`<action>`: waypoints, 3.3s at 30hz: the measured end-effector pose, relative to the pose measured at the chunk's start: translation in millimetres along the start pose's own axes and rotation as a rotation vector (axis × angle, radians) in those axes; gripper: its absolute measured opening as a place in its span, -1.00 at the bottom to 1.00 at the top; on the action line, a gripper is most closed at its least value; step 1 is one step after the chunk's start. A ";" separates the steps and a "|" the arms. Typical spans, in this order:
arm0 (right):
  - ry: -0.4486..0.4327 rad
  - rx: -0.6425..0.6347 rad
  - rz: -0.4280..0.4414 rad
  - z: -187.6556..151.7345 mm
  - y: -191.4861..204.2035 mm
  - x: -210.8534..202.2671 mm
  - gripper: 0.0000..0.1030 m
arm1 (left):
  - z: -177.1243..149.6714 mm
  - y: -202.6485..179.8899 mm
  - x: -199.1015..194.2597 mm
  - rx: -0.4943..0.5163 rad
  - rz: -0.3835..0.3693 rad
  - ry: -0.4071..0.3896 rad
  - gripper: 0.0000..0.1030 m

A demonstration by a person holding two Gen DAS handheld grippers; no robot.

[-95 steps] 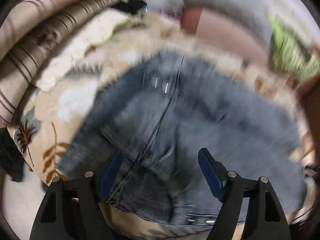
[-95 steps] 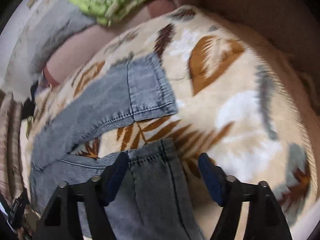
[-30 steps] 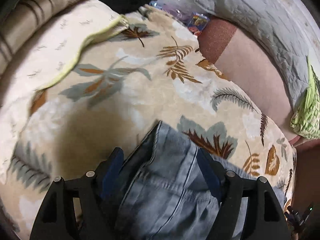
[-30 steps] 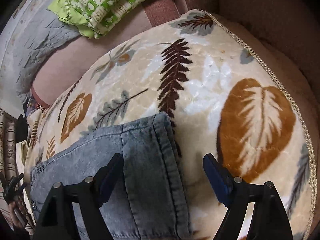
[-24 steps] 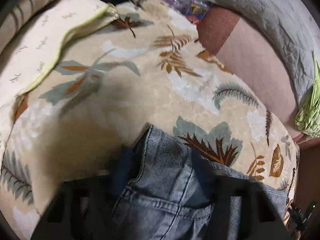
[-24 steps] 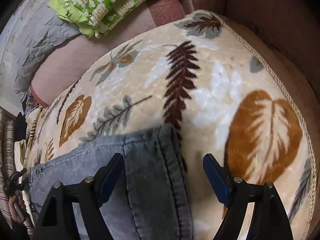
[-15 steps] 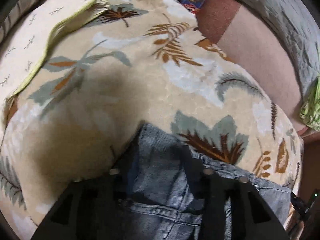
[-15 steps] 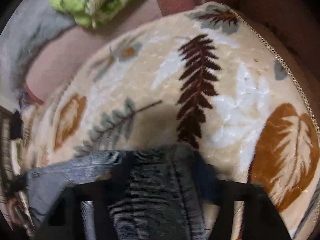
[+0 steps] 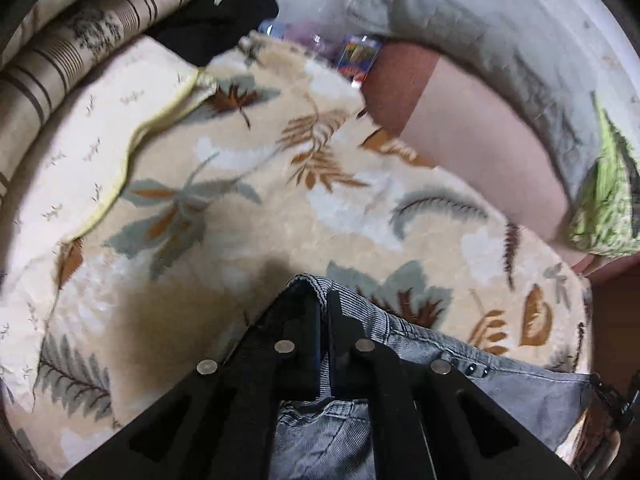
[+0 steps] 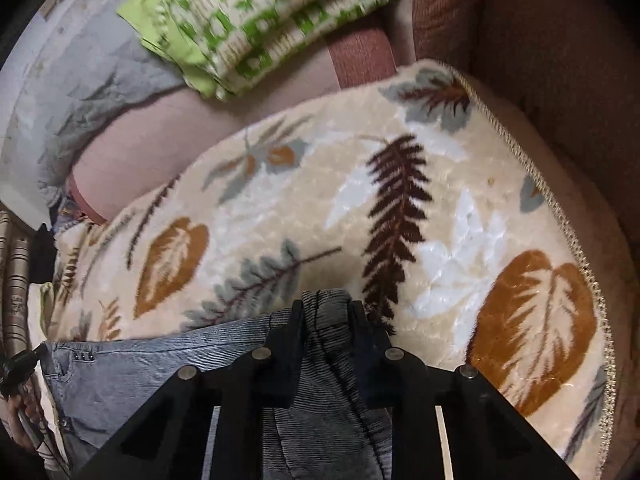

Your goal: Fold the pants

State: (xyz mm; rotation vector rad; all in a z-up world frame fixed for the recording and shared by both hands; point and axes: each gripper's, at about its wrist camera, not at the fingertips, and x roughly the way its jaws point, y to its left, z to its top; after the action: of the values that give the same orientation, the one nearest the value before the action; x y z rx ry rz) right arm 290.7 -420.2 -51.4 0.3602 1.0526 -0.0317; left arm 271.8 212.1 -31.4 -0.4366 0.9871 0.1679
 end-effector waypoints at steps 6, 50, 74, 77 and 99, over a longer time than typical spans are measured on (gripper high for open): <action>-0.073 -0.004 0.031 -3.1 8.6 -37.9 -0.57 | -13.2 -3.6 -61.8 0.032 -0.065 -0.091 -0.96; 0.003 0.161 0.341 -243.2 -2.3 -141.7 0.69 | -222.8 12.9 -150.9 0.195 0.155 -0.132 0.64; 0.250 -0.488 0.316 -163.7 319.1 -3.4 0.68 | -226.7 71.0 -77.6 0.033 0.280 0.068 1.00; 0.347 -0.546 0.282 -169.9 345.5 44.4 0.67 | -230.5 71.0 -76.1 0.034 0.274 0.061 1.00; 0.129 -0.221 0.407 -245.6 208.3 -71.3 0.62 | -238.9 67.3 -89.8 0.003 0.312 0.037 1.00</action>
State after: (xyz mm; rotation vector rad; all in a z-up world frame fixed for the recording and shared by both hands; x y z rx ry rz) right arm 88.9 -159.5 -41.8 0.3727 1.0803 0.4742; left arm 16.7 175.3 -88.3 -0.2811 1.0883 0.4401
